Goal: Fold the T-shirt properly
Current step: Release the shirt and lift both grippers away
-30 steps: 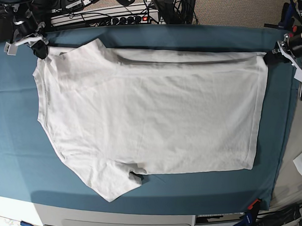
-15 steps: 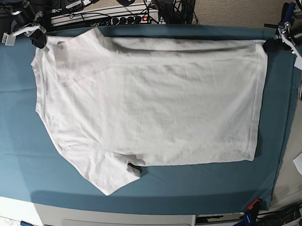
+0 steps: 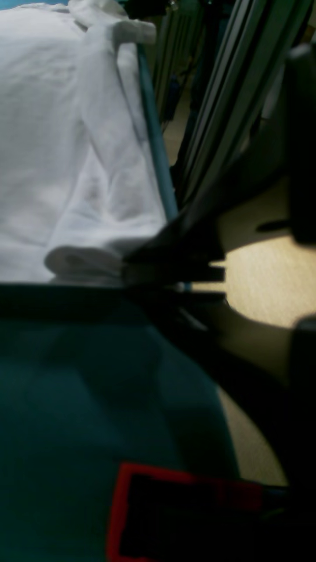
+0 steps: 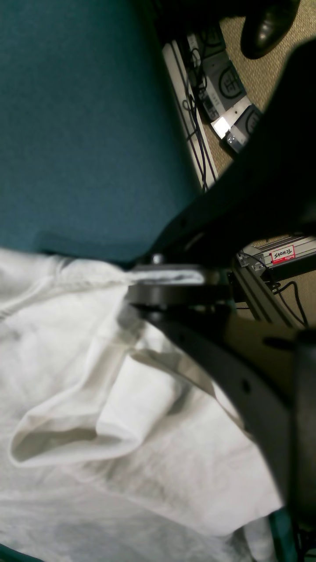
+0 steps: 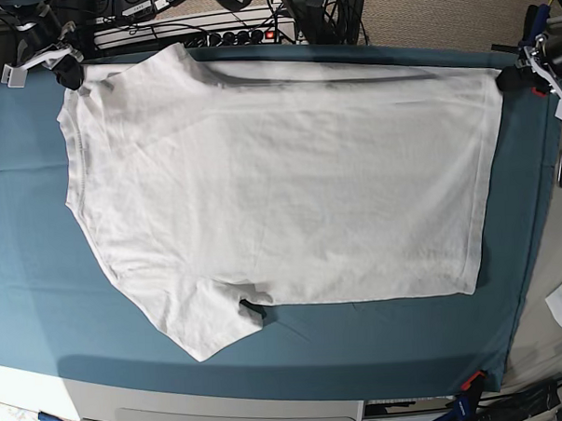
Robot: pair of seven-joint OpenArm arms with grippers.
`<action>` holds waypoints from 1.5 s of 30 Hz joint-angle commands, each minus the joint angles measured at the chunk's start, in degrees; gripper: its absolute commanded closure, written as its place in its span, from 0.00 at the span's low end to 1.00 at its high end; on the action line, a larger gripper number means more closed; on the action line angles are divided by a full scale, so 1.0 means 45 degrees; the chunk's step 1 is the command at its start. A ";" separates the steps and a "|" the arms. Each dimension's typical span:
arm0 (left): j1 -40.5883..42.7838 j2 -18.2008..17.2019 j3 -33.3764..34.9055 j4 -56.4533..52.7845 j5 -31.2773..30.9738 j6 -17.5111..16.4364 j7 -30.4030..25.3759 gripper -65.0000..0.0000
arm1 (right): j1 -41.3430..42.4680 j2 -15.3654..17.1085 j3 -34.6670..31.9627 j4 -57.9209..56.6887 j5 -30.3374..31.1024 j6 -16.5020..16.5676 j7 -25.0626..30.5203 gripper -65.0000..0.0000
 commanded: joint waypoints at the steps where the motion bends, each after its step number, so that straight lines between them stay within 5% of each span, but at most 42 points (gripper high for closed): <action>1: 0.0117 -0.0306 -0.0151 0.0136 -0.0092 0.0049 0.0010 1.00 | -0.0189 0.0214 0.0117 0.0073 -0.0364 -0.0204 -0.0010 1.00; 10: 0.0141 -0.0306 -0.0151 0.0136 -0.0087 -0.0481 -0.0068 1.00 | -0.0189 0.0209 0.0112 0.0073 -0.0369 -0.0117 0.0087 1.00; 15: 0.0136 -0.0306 -0.0151 0.0136 -0.0087 -0.0627 -0.0243 0.70 | -0.0189 0.0204 0.0112 0.0073 -0.0364 0.0933 0.0432 0.69; 31: 0.0136 -0.0306 -0.0155 0.0151 -0.0204 -0.1107 -0.0228 0.68 | -0.0189 0.0209 0.2205 0.0073 -0.0340 0.0933 0.0758 0.69; 37: 0.0136 -0.0306 -0.0151 0.0748 -0.1792 -0.2009 0.0282 0.68 | -0.0189 0.0204 0.2467 0.0073 0.2210 0.1297 -0.0447 0.69; 38: 0.0136 -0.0306 -0.0151 0.0942 -0.2040 -0.2009 0.0403 0.68 | -0.0194 0.0199 0.2467 0.0073 0.2662 0.1722 -0.0646 0.69; 45: 0.0121 -0.0209 -0.0155 0.2370 -0.2401 -0.2009 0.0670 0.68 | -0.0194 -0.0160 0.2467 0.0087 0.5688 0.1722 -0.2268 0.69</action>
